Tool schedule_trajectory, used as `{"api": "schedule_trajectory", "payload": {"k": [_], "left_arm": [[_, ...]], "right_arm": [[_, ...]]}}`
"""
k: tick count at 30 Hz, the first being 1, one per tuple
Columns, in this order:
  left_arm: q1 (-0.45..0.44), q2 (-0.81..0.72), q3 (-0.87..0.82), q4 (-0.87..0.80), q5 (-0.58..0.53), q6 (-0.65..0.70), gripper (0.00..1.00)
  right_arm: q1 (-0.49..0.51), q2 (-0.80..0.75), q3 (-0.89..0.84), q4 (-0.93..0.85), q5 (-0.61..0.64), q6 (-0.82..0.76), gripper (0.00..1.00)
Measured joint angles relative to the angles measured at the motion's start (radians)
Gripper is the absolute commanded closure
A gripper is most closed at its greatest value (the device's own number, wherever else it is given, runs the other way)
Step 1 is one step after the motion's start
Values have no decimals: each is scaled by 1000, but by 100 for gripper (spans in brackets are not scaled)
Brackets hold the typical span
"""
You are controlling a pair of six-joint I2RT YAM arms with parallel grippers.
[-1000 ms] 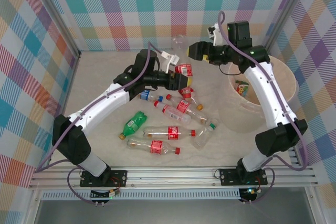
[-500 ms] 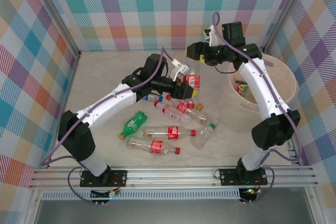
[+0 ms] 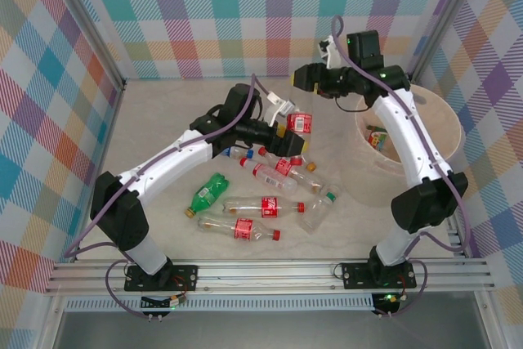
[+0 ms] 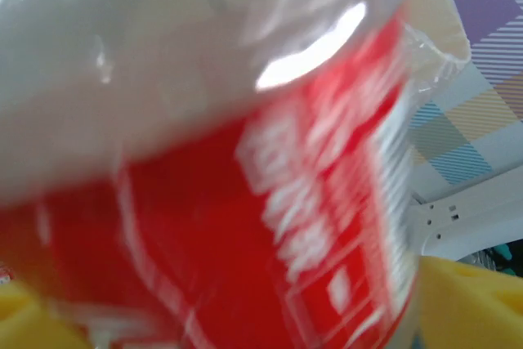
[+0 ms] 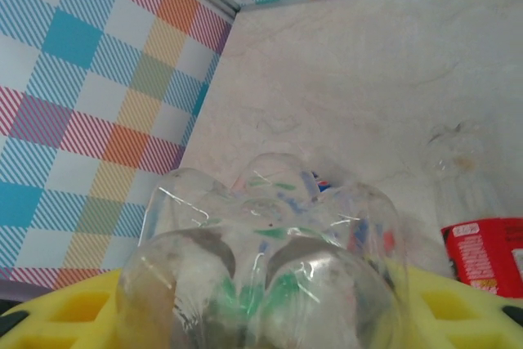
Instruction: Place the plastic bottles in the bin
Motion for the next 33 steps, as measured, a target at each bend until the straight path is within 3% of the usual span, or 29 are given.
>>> {"api": "schedule_trajectory", "payload": {"k": [10,19,23,33], "left_arm": [[29,-114,-82,60,-138,-55,0],[140,-155,-191,124,-322,-192,0],[179,-151,-214,82,-401,-225,4],[295,-215,-244,-271,-595,-162,4]], "right_arm": [[-134,-6,289,-58,110,-85,49],[-448,-203,277,-77,200,-109,49],[-546,-305,221,-81,208,-127,49],[-557,-434,-157,-111,278,-214,50]]}}
